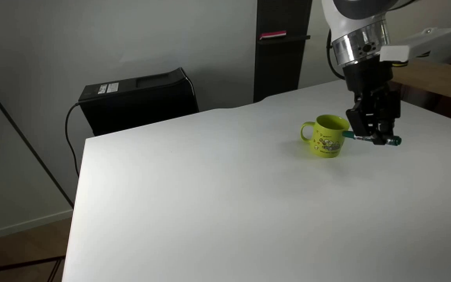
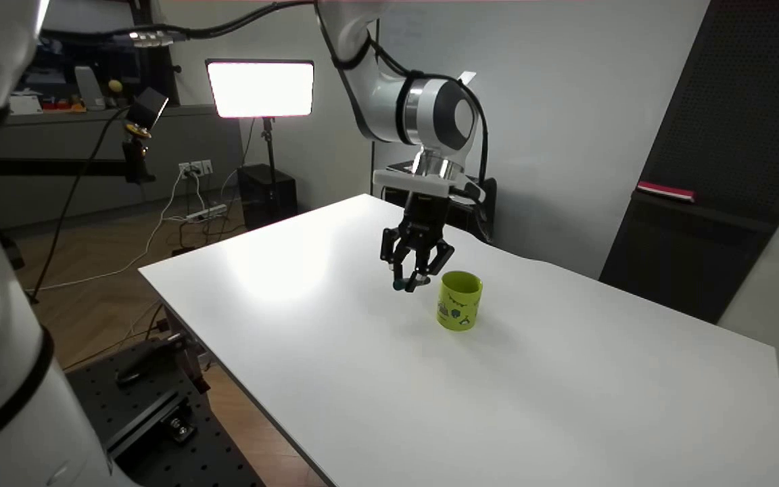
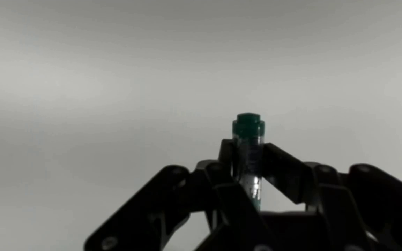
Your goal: Put the marker in the cup
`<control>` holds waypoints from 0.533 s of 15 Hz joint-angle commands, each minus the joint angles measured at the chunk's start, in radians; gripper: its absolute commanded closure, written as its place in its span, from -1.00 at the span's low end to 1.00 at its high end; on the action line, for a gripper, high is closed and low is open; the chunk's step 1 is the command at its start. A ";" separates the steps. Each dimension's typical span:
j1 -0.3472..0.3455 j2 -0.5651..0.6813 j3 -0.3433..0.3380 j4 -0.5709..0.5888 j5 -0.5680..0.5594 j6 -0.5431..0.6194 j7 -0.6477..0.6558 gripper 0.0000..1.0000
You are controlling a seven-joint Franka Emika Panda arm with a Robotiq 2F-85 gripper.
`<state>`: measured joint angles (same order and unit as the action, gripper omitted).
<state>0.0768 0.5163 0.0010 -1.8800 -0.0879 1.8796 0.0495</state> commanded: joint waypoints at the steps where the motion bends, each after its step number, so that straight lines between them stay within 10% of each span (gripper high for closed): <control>1: -0.005 0.111 -0.002 0.152 0.020 -0.071 0.044 0.87; 8: -0.002 0.214 -0.002 0.359 0.027 -0.173 0.046 0.87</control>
<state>0.0729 0.6803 0.0008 -1.6427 -0.0737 1.7855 0.0635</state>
